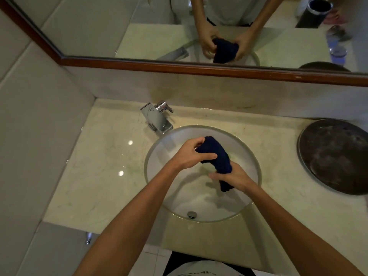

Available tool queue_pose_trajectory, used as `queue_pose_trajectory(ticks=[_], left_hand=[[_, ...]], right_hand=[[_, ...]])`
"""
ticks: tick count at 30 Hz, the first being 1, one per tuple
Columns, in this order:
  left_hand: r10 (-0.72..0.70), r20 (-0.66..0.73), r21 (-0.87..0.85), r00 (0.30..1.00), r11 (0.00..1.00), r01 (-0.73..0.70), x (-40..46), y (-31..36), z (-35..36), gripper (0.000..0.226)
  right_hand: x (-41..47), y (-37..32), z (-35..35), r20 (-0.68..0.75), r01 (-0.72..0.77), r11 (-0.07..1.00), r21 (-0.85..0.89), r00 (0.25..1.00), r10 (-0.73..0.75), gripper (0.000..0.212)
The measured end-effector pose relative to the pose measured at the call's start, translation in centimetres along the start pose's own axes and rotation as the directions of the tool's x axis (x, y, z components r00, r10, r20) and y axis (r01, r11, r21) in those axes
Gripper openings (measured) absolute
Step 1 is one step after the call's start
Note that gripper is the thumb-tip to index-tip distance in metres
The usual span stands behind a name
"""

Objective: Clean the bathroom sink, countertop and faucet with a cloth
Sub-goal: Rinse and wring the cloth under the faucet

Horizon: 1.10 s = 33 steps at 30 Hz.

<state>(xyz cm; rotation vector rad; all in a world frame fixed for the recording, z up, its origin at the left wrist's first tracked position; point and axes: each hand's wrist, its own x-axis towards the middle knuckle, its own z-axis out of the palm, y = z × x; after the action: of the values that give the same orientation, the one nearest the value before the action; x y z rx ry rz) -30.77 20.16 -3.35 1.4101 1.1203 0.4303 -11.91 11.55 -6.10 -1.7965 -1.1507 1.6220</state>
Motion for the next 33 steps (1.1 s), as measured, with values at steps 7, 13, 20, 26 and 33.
queue_pose_trajectory(ticks=[7, 13, 20, 26, 33], left_hand=[[0.136, 0.305, 0.604, 0.943, 0.737, -0.302, -1.1, 6.5, 0.5, 0.027], [0.086, 0.0, 0.702, 0.996, 0.71, -0.061, -3.0, 9.4, -0.7, 0.032], [-0.123, 0.069, -0.087, 0.99, 0.988, 0.129, -4.9, 8.6, -1.0, 0.014], [-0.221, 0.079, -0.454, 0.972, 0.86, 0.232, -5.3, 5.5, -0.2, 0.04], [-0.366, 0.182, -0.224, 0.913, 0.888, 0.401, -6.4, 2.2, 1.6, 0.044]], right_hand=[[-1.5, -6.9, -6.8, 0.25, 0.47, 0.837, -0.281, 0.878, -0.409, 0.096], [-1.4, -10.2, -9.1, 0.254, 0.472, 0.528, -0.706, 0.864, -0.434, 0.03], [-2.7, -11.0, -9.4, 0.213, 0.36, 0.915, -0.182, 0.923, -0.32, 0.029], [-2.4, -8.6, -11.6, 0.425, 0.163, 0.98, -0.113, 0.9, -0.101, 0.032], [-1.6, -5.2, -11.9, 0.318, 0.085, 0.985, -0.15, 0.948, -0.033, 0.015]])
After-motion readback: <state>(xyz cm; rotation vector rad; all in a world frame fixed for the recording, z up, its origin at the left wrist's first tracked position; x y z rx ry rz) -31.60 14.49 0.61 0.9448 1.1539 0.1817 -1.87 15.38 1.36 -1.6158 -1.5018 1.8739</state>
